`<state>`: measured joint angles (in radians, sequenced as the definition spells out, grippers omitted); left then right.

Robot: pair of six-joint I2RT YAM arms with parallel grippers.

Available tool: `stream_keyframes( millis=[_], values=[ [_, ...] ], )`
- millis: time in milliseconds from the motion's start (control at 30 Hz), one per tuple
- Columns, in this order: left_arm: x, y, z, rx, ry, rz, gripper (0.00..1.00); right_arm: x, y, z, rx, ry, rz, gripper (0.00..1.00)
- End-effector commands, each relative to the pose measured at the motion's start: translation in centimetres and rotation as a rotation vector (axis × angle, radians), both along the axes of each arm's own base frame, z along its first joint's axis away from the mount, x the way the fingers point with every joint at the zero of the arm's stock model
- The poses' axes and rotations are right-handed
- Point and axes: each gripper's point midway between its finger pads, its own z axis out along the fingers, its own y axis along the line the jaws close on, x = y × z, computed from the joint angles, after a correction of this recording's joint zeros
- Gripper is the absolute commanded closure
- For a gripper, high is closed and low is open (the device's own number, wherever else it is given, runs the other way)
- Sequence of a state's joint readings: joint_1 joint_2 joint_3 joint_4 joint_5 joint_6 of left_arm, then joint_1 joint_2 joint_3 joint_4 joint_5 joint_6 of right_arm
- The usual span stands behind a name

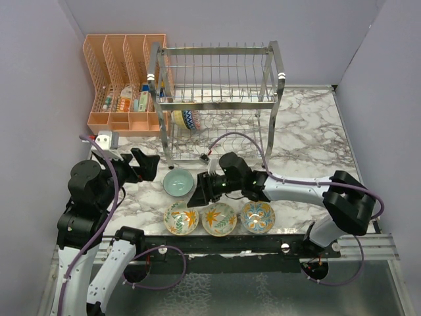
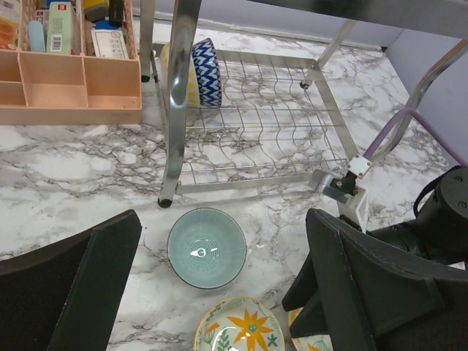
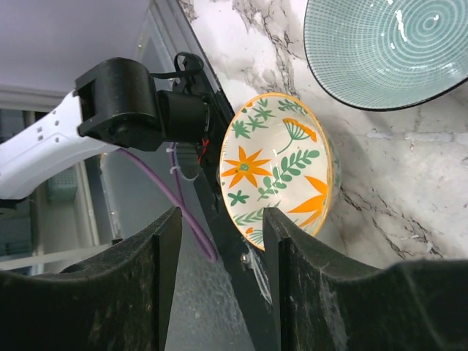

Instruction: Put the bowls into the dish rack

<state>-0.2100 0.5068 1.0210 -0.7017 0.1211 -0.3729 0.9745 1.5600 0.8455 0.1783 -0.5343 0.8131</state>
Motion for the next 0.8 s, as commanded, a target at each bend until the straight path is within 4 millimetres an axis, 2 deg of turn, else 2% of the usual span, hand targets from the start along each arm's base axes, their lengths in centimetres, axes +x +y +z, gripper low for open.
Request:
stream_keyframes(
  millis=[0, 233, 367, 567, 767],
  values=[
    [-0.5, 0.4, 1.2, -0.015, -0.032, 0.023, 0.01, -0.7, 1.7, 0.2, -0.025, -0.107, -0.048, 0.51],
    [-1.2, 0.8, 2.7, -0.004, -0.064, 0.028, 0.01, -0.4, 4.1, 1.1, -0.097, -0.289, -0.059, 0.51],
    [-1.6, 1.4, 3.7, 0.007, -0.087, 0.05, 0.01, 0.9, 5.1, 1.3, -0.142, -0.367, -0.073, 0.48],
    [-2.7, 4.2, 6.6, 0.008, -0.147, 0.198, 0.01, 3.3, 6.8, -1.2, -0.291, -0.429, -0.067, 0.46],
    [-4.2, 5.9, 9.5, 0.002, -0.223, 0.273, 0.01, 4.7, 8.4, -3.4, -0.389, -0.458, -0.066, 0.41]
  ],
)
